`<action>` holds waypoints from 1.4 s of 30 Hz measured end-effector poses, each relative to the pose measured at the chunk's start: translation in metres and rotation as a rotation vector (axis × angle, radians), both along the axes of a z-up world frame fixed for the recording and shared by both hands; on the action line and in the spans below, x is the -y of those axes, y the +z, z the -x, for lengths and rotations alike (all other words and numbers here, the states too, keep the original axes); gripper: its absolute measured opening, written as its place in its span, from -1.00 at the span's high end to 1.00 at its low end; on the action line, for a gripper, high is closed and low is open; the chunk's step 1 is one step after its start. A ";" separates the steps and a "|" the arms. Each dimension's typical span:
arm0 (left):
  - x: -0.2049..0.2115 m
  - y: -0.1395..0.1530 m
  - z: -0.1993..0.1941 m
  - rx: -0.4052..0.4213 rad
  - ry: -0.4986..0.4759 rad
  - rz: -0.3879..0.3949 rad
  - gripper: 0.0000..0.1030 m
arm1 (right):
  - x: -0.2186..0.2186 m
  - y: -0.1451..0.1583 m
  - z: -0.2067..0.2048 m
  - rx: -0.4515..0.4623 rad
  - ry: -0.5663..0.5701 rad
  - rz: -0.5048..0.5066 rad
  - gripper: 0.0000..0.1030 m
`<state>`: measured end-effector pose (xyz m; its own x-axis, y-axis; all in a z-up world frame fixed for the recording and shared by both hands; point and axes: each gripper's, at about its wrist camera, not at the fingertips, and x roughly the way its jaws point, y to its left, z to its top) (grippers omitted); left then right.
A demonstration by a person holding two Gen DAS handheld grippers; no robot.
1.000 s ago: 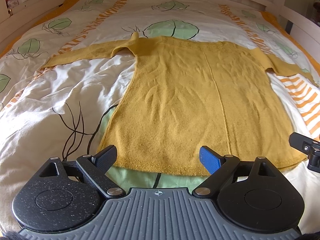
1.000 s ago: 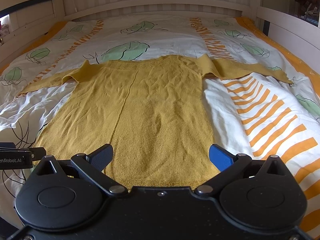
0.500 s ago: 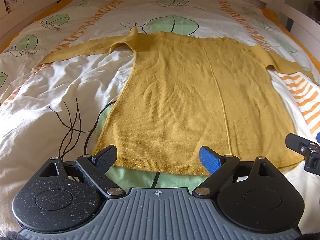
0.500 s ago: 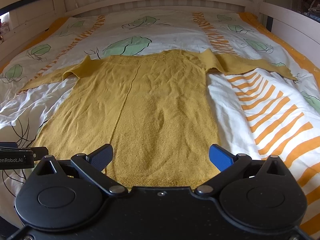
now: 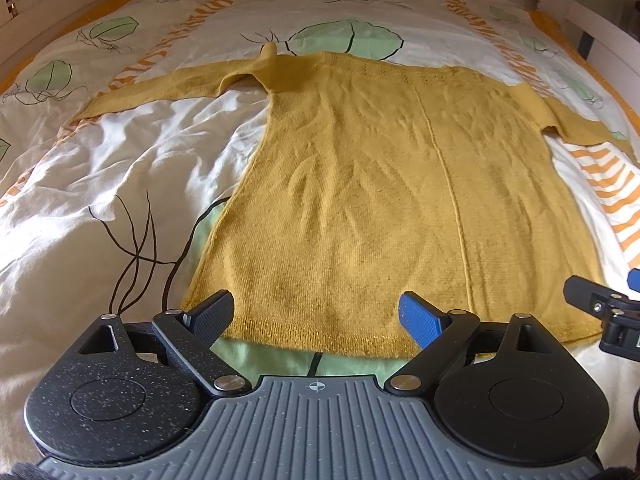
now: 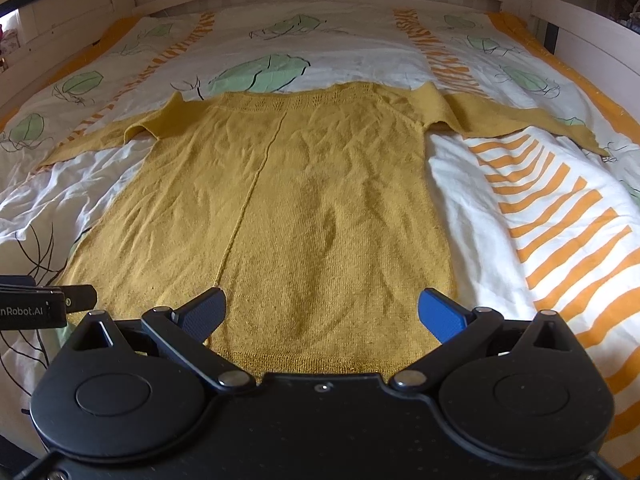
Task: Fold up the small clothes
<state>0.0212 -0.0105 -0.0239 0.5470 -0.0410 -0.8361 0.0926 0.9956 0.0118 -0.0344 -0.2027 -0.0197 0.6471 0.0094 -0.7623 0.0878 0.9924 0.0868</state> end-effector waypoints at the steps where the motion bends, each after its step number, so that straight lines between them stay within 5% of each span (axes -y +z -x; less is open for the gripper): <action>1: 0.000 -0.001 -0.002 -0.004 0.000 0.000 -0.74 | 0.000 -0.001 -0.002 -0.006 0.002 -0.001 -0.99; 11: -0.001 -0.008 -0.025 -0.024 -0.002 -0.002 -0.75 | 0.009 -0.019 -0.024 -0.093 0.020 -0.050 -0.99; 22: 0.015 -0.006 -0.082 0.043 -0.034 -0.016 -0.74 | 0.074 -0.016 -0.086 -0.166 -0.012 -0.258 -0.99; 33: 0.055 0.005 -0.171 0.177 -0.079 -0.053 -0.74 | 0.199 0.022 -0.162 0.013 -0.175 -0.178 -0.99; 42: 0.095 -0.019 -0.242 0.164 -0.089 -0.100 -0.74 | 0.314 -0.004 -0.210 -0.034 -0.433 -0.078 -0.99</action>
<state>0.2631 -0.1053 -0.0427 0.6738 -0.0166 -0.7387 0.1688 0.9768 0.1320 0.1757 -0.5166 -0.0232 0.5789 -0.1986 -0.7909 0.4982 0.8539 0.1502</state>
